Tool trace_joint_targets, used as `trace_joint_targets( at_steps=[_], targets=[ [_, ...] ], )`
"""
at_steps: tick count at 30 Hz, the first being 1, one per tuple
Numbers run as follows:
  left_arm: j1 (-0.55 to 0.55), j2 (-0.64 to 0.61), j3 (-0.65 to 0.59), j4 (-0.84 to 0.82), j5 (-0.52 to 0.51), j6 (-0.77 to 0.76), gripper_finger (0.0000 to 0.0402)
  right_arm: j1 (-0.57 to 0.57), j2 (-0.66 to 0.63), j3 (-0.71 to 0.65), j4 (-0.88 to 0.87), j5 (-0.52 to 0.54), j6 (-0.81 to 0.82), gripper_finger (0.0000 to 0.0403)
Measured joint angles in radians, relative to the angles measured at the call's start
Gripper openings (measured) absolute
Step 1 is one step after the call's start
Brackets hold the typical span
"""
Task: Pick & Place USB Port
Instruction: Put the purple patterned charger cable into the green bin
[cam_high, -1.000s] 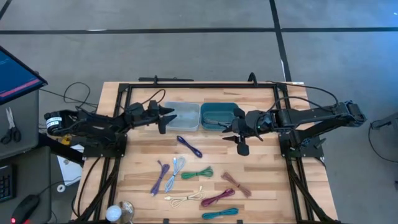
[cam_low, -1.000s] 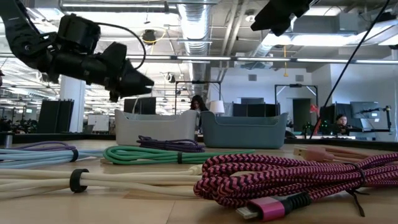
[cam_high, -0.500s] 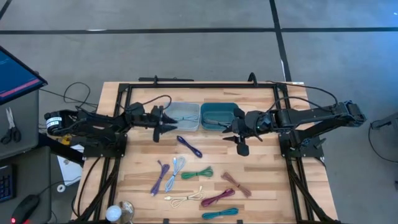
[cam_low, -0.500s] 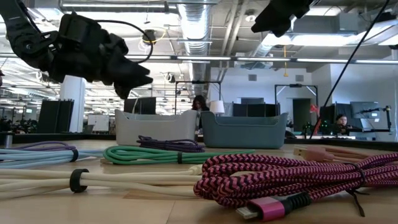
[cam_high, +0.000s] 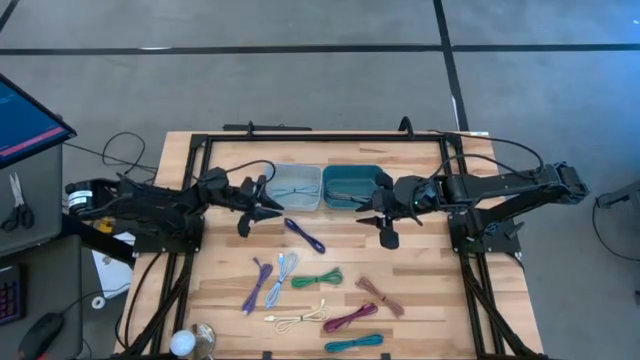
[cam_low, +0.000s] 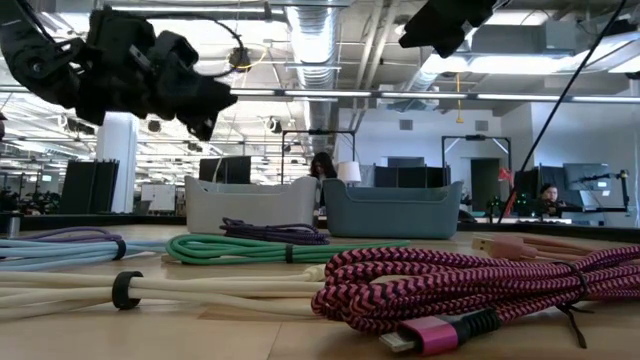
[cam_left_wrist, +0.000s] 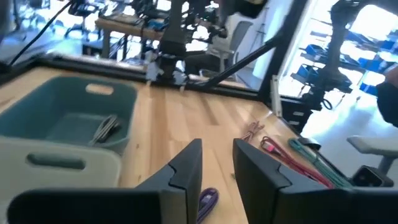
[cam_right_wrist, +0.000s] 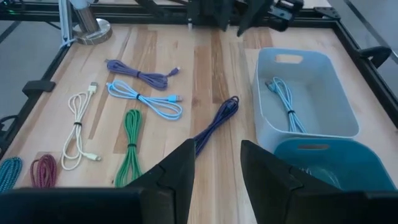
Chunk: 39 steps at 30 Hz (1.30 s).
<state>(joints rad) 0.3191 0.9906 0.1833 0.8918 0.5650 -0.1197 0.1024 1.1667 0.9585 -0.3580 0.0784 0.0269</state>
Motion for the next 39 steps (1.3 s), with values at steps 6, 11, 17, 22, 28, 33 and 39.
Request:
trace_joint_targets(
  at_steps=[6, 11, 17, 22, 28, 33, 39],
  targets=[
    [-0.113, -0.010, 0.041, -0.042, -0.082, 0.106, 0.0084, -0.022, 0.000, 0.000, -0.005, 0.000, 0.000, 0.0121],
    [-0.154, -0.010, 0.201, -0.369, -0.142, 0.208, 0.0084, -0.050, 0.000, 0.000, -0.015, 0.000, 0.000, 0.0121],
    [-0.207, 0.013, 0.418, -0.833, -0.370, 0.383, 0.0084, -0.073, 0.000, 0.000, -0.084, 0.000, 0.000, 0.0121],
    [-0.245, 0.040, 0.488, -0.855, -0.385, 0.505, 0.0084, -0.080, 0.000, 0.000, -0.154, 0.001, 0.000, 0.0121],
    [-0.249, 0.128, 0.498, -0.858, -0.409, 0.509, 0.0084, -0.083, -0.034, 0.000, -0.213, 0.001, -0.023, 0.0114],
    [-0.249, 0.186, 0.498, -0.814, -0.407, 0.509, 0.0084, -0.054, -0.120, -0.031, -0.175, 0.000, -0.046, 0.0097],
    [-0.249, 0.226, 0.498, -0.757, -0.392, 0.511, 0.0084, -0.030, -0.278, -0.176, -0.053, 0.000, -0.063, 0.0081]
  ],
)
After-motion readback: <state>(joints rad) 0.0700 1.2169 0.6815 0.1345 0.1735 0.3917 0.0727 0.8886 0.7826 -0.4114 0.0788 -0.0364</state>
